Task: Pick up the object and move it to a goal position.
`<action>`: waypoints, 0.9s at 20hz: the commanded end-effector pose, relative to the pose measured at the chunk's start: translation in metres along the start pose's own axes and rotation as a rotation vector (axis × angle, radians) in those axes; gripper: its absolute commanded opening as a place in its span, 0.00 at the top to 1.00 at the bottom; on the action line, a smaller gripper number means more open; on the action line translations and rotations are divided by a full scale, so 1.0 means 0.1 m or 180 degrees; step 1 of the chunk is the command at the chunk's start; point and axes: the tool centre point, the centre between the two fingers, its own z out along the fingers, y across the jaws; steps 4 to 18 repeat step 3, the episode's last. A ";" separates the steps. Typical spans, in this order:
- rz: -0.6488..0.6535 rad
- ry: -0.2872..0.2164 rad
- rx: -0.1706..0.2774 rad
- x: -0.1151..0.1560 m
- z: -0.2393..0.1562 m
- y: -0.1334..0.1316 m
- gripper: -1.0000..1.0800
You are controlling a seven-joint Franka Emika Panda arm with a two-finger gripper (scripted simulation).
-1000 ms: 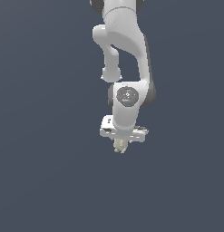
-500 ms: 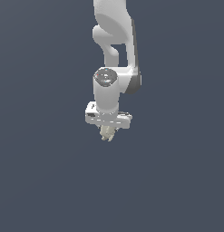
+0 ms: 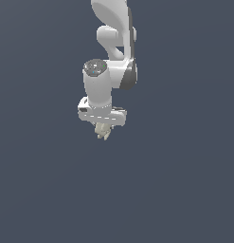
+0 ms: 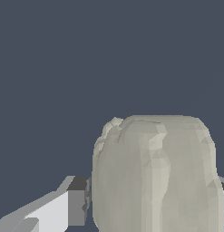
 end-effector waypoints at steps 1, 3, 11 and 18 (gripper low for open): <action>-0.0004 -0.0001 0.0001 -0.02 -0.03 0.05 1.00; -0.0005 0.0000 0.0000 -0.03 -0.04 0.06 1.00; -0.0005 0.0000 0.0000 -0.03 -0.04 0.06 1.00; -0.0005 0.0000 0.0000 -0.03 -0.04 0.06 1.00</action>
